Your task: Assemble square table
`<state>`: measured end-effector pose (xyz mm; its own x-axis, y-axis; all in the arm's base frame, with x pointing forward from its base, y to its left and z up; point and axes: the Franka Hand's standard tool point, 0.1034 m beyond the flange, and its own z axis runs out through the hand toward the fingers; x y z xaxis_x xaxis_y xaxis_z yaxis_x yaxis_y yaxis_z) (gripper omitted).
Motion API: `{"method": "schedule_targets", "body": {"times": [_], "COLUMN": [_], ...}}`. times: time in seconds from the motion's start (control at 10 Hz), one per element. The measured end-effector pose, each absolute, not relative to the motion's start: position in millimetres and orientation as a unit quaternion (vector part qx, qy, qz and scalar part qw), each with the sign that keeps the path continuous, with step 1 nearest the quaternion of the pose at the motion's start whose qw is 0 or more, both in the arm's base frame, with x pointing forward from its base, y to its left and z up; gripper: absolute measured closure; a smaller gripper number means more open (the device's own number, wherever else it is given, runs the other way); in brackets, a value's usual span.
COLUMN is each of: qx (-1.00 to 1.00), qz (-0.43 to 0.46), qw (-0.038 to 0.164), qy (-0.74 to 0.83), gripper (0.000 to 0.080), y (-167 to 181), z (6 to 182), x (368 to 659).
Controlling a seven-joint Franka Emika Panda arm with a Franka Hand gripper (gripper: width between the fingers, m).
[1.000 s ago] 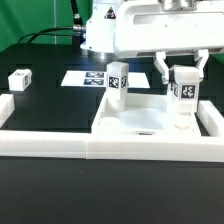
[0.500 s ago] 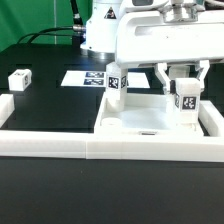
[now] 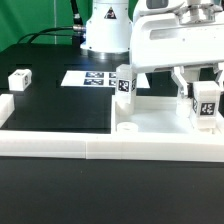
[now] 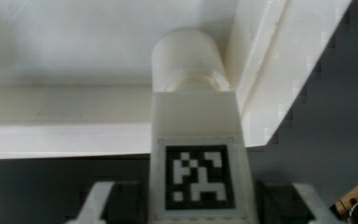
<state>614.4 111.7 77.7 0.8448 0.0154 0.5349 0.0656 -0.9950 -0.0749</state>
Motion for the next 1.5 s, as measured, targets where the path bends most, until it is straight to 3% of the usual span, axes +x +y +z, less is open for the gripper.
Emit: {"method": "schedule_targets", "body": {"times": [0.2,0.3,0.4,1.5], "qx": [-0.959,-0.959,-0.959,-0.959], "qz": [-0.278,-0.278,-0.278,-0.277], "qw": [0.045,0.045,0.045,0.045], "qy": [-0.021,-0.021,-0.021,-0.021], "gripper": [0.0261,0.0261,0.0173,0.015], "y": [111.3,111.2,111.2,111.2], "z": [77.6,77.5,77.5,77.4], "x": [614.4,614.4,614.4,614.4]}}
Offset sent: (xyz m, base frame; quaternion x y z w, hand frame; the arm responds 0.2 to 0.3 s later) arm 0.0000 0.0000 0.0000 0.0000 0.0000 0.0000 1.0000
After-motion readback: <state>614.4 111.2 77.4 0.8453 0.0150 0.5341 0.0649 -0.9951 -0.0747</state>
